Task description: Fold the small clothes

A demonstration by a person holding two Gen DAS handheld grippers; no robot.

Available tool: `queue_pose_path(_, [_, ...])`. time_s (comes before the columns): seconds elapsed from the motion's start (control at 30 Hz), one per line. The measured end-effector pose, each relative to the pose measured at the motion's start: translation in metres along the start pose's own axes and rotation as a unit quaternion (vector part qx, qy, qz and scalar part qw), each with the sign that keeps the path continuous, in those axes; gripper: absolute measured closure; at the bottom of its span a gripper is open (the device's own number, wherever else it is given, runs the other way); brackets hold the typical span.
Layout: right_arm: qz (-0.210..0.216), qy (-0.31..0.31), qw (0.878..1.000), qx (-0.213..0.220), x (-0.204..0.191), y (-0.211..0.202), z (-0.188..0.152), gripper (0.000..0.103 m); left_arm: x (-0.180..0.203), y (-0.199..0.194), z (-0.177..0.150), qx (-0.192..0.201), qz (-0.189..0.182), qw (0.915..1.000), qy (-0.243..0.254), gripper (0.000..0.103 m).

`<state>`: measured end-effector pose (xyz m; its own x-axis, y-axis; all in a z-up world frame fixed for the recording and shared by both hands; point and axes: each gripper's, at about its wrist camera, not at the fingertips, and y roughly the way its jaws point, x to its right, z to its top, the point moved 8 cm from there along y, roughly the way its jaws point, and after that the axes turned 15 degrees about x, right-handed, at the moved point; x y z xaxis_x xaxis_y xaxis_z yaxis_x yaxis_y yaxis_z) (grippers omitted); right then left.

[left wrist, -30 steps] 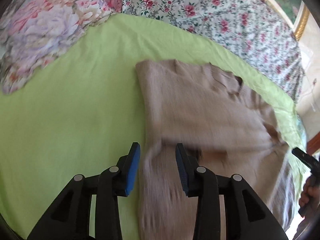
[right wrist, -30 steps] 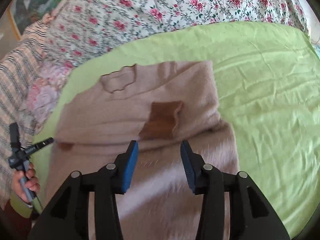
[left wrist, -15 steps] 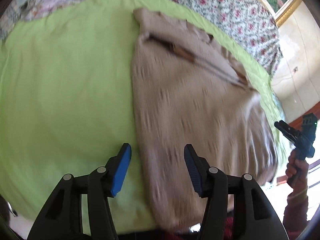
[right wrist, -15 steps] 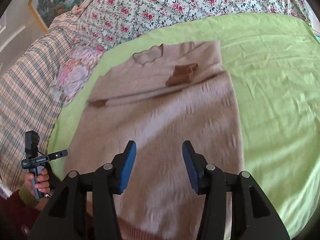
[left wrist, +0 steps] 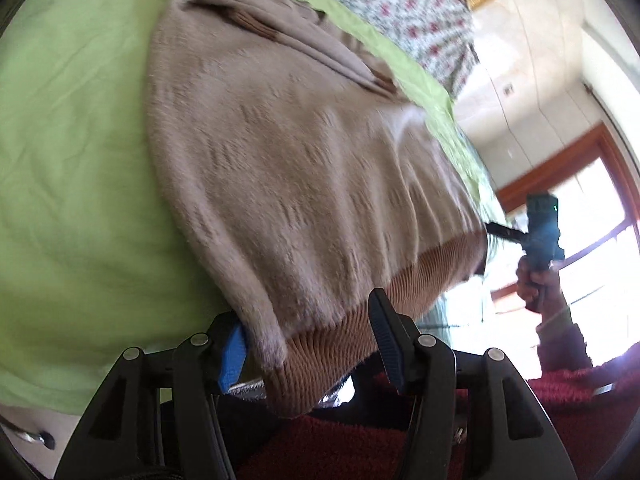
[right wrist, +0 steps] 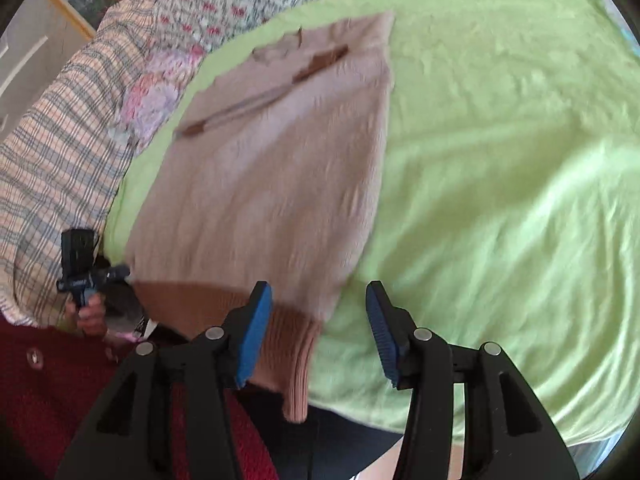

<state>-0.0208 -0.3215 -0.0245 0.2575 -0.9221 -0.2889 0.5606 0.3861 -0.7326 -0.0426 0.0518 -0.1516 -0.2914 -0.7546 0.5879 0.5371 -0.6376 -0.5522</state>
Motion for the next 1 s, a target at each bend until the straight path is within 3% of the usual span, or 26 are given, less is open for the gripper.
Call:
queue_pose_path(0.17, [0.06,0.028,0.998,0.015,-0.013,0.017,0.0,0.052,0.013,0.013,-0.005,-0.02,-0.008,0.9993,0.031,0.05])
queue_pose_path(0.2, [0.065,0.027,0.997,0.016,-0.015,0.019,-0.001,0.052,0.015,0.014,-0.003,-0.02,-0.009,0.9992,0.035,0.065])
queue_pose_path(0.27, [0.076,0.028,0.996,0.021,-0.018,0.017,-0.001,0.053,0.018,0.013,-0.002,-0.023,-0.016,0.9988,0.039,0.083])
queue_pose_path(0.33, [0.088,0.04,0.995,0.021,-0.015,0.013,-0.004,0.054,0.017,0.012,-0.005,-0.031,-0.023,0.9988,0.029,0.081])
queue_pose_path(0.4, [0.094,0.052,0.994,0.022,-0.012,0.011,-0.005,0.054,0.012,0.019,-0.013,-0.05,-0.021,0.9983,0.02,0.072])
queue_pose_path(0.47, [0.095,0.055,0.994,0.026,-0.014,0.014,-0.006,0.054,0.011,0.026,-0.02,-0.067,-0.022,0.9973,0.017,0.072])
queue_pose_path(0.5, [0.088,0.048,0.995,0.026,-0.015,0.015,-0.007,0.067,0.012,0.027,-0.021,-0.065,-0.02,0.9973,0.027,0.075])
queue_pose_path(0.53, [0.082,0.049,0.995,0.019,-0.013,0.016,-0.01,0.092,0.014,0.027,-0.02,-0.06,-0.016,0.9974,0.039,0.079])
queue_pose_path(0.6, [0.074,0.05,0.996,0.027,-0.009,0.011,-0.011,0.094,0.017,0.024,-0.016,-0.049,-0.012,0.9974,0.052,0.09])
queue_pose_path(0.77, [0.075,0.09,0.99,0.079,0.01,-0.019,-0.009,0.095,0.029,-0.001,-0.004,-0.006,-0.02,0.9976,0.066,0.097])
queue_pose_path(0.9, [0.093,0.105,0.986,0.093,0.0,-0.02,-0.007,0.095,0.039,-0.018,0.013,0.024,-0.024,0.997,0.069,0.097])
queue_pose_path(1.0, [0.13,0.11,0.975,0.141,-0.015,-0.033,0.023,0.095,0.051,-0.029,0.033,0.052,-0.034,0.9958,0.067,0.097])
